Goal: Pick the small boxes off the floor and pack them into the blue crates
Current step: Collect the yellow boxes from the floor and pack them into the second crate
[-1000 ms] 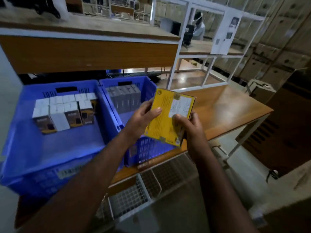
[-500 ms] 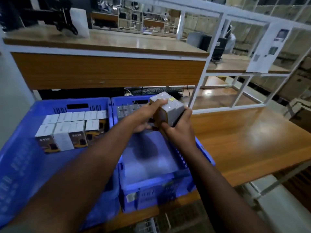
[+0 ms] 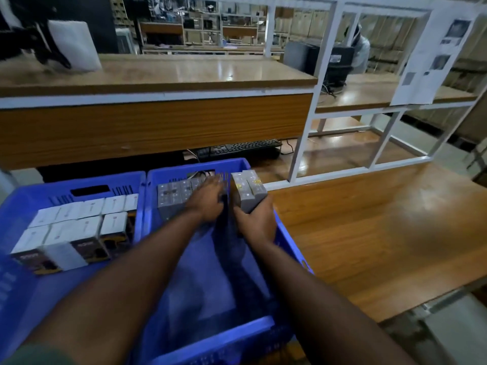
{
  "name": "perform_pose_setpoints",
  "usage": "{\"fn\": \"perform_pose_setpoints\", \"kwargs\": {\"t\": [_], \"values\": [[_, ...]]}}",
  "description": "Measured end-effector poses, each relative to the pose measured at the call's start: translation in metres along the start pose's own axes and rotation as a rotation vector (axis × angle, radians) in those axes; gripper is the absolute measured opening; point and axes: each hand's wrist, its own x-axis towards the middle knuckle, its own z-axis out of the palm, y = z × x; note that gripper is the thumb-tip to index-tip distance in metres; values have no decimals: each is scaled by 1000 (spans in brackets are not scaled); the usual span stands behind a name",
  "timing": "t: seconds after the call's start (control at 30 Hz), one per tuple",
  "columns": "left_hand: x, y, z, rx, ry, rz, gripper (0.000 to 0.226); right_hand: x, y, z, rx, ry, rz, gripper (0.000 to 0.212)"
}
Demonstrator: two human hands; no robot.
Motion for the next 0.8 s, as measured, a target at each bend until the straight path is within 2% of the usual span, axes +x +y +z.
{"fn": "perform_pose_setpoints", "kwargs": {"t": [0.1,0.17,0.3,0.43,0.57,0.63,0.73,0.8], "values": [[-4,-11,17,229,-168,1,86,2,12,30,94,69,47,62],[-5,-16,24,206,-138,12,88,7,18,43,145,81,94,59],[-1,-19,24,138,-21,52,67,26,23,63,131,37,126,62],[3,-16,18,82,39,74,46,48,24,82,92,16,159,75],[11,-13,14,42,58,-4,27,58,24,90,-21,-50,164,88],[20,-9,8,86,16,-38,38,63,25,88,-97,-91,168,87],[31,-2,-2,257,-170,-16,81,72,26,82,-209,-170,192,81],[39,6,-8,378,-291,7,83,80,25,73,-306,-234,170,77]]}}
